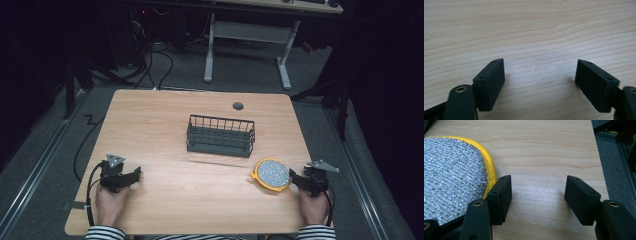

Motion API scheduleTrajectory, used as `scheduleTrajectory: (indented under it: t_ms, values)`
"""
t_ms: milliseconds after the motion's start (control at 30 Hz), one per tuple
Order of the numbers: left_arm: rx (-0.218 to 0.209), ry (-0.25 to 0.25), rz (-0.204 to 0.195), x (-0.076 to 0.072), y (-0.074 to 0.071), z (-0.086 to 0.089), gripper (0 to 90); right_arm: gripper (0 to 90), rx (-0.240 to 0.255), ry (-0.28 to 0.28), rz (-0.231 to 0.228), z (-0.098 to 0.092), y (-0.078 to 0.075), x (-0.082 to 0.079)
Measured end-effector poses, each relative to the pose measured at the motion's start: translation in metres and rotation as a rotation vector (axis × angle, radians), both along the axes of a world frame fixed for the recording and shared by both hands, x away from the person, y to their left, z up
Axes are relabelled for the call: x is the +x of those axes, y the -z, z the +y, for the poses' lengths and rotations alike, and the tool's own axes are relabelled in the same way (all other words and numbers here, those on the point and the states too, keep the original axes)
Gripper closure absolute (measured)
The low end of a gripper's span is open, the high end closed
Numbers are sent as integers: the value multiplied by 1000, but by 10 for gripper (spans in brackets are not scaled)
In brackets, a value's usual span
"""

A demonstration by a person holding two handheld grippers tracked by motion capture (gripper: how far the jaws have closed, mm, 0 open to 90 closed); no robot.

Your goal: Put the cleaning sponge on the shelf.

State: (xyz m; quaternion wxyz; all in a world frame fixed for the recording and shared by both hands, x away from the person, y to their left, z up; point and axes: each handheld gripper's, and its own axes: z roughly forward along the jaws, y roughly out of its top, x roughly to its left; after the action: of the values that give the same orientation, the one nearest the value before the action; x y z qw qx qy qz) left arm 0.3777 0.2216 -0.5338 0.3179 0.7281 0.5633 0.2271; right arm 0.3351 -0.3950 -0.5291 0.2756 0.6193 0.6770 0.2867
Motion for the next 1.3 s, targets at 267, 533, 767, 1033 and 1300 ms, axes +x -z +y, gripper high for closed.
scheduleTrajectory:
  t_ms: [267,533,767,1033,1300]
  values:
    - [-32,52,8,8,-16,-11,300,388,-2,-1,1,0,0,0]
    - [-66,135,5,22,-37,-29,297,386,-1,-2,1,0,0,0]
    - [-138,184,-12,35,-60,-46,295,386,-4,-5,0,0,0,0]
    - [-169,226,14,53,-80,-67,304,384,-2,-3,2,0,0,0]
    - [-186,271,12,69,-99,-89,319,384,-2,-4,0,0,0,0]
